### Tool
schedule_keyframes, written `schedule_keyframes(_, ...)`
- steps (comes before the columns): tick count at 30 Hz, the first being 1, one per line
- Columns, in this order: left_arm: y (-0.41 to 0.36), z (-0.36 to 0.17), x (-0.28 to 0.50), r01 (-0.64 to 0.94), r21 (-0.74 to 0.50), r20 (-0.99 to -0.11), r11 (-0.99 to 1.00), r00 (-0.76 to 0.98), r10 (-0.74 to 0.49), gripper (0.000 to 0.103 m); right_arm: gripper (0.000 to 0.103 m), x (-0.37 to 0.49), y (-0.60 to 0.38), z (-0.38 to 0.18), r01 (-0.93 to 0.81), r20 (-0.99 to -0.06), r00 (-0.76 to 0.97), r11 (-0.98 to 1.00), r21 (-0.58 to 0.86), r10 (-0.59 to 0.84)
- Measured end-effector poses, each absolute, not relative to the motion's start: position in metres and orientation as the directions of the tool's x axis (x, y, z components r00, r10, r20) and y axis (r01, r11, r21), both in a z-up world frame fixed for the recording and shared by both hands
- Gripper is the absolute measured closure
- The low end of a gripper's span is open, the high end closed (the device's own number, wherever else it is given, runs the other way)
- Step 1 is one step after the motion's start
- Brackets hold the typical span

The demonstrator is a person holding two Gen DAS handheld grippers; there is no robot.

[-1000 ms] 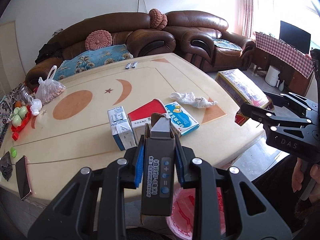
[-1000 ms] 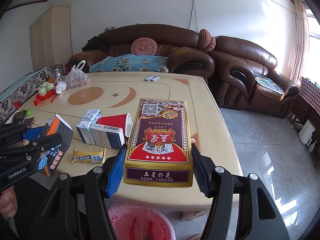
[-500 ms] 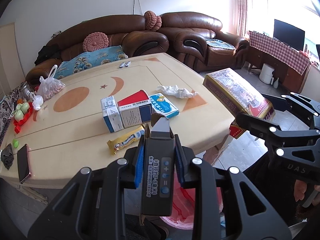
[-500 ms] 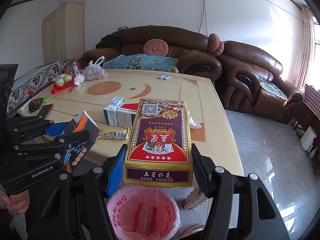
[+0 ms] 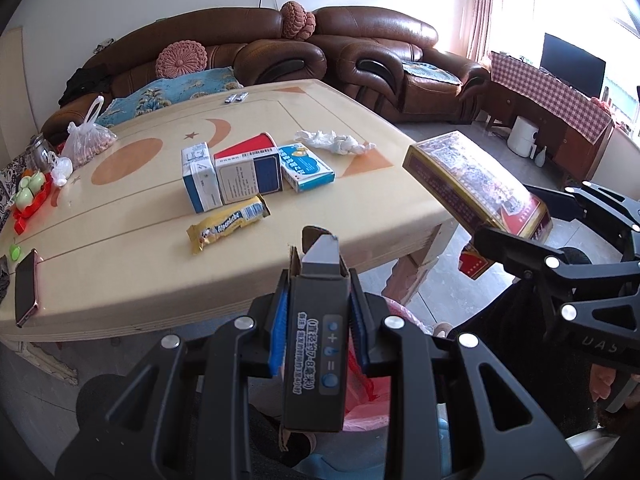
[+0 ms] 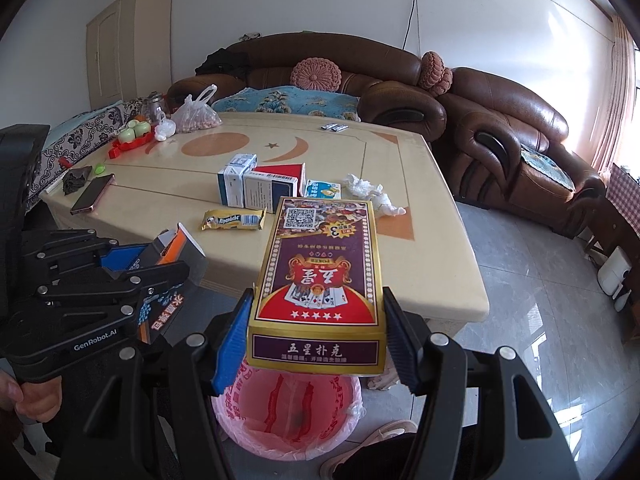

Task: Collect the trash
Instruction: 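Carry the dark box and card box with both tools over the pink bin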

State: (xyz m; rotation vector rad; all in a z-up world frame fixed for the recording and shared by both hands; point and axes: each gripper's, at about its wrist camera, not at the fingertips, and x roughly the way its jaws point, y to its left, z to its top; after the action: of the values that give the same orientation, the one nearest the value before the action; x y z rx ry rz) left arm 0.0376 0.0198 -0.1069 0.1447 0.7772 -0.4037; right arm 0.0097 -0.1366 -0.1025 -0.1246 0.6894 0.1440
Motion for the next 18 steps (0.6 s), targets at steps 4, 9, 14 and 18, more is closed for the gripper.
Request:
schedule_keyframes(4,0.018,-0.124,0.039,0.402,-0.036,-0.732,0.915,0.613,-0.298,0.076,0.043,0.010,-0.134,-0.118,-0.181,-0.674,0.732,0.982,-0.056,0.097)
schedule_keyframes(9,0.011,-0.148,0.045,0.401,-0.054,-0.769,0.915,0.567,-0.294,0.076,0.043,0.014,-0.133,-0.141,-0.188,-0.717,0.690,0.981,-0.046,0.099)
schedule_keyframes(14,0.004,-0.175,0.053,0.398,-0.087,-0.808,0.913,0.509,-0.298,0.076,0.043,0.022,-0.130,-0.164,-0.194,-0.755,0.649,0.980,-0.044,0.094)
schedule_keyframes(18,0.000,-0.200,0.062,0.382,-0.107,-0.839,0.918,0.461,-0.290,0.076,0.043,0.027,-0.130,-0.183,-0.194,-0.782,0.617,0.980,-0.041,0.089)
